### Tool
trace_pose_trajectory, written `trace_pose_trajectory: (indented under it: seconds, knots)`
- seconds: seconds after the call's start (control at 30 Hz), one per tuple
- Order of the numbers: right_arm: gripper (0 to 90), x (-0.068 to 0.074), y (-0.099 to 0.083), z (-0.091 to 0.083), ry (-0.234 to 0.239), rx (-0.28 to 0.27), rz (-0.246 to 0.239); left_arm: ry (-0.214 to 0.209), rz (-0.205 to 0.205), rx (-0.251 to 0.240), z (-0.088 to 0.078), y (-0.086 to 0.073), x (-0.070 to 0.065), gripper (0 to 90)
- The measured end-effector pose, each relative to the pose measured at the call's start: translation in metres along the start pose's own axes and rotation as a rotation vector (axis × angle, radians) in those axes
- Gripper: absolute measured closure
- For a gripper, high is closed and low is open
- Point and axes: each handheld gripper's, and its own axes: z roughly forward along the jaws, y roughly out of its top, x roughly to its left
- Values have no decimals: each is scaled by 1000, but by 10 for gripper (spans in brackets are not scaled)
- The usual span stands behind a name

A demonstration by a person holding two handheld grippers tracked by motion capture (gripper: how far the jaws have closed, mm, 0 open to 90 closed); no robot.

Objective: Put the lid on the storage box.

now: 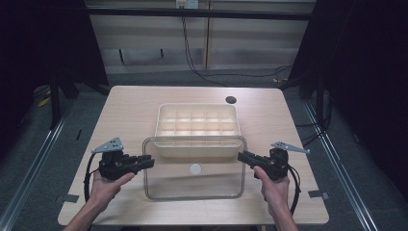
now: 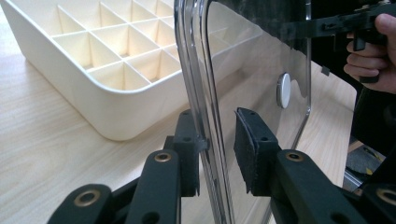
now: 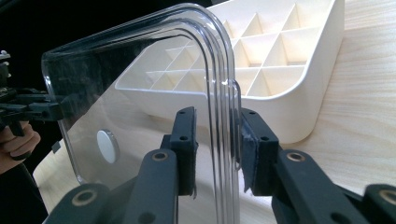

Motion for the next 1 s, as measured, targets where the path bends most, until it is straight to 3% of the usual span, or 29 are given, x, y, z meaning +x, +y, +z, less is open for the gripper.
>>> trace_pose_trajectory:
  seconds: [0.67,1.0]
  knots:
    - [696,7,23,-2,27,-55,-27,29,14,-70,-8,27,2,717]
    - [695,6,39,1,28,-79,-34,43,15,-81,-7,39,3,716]
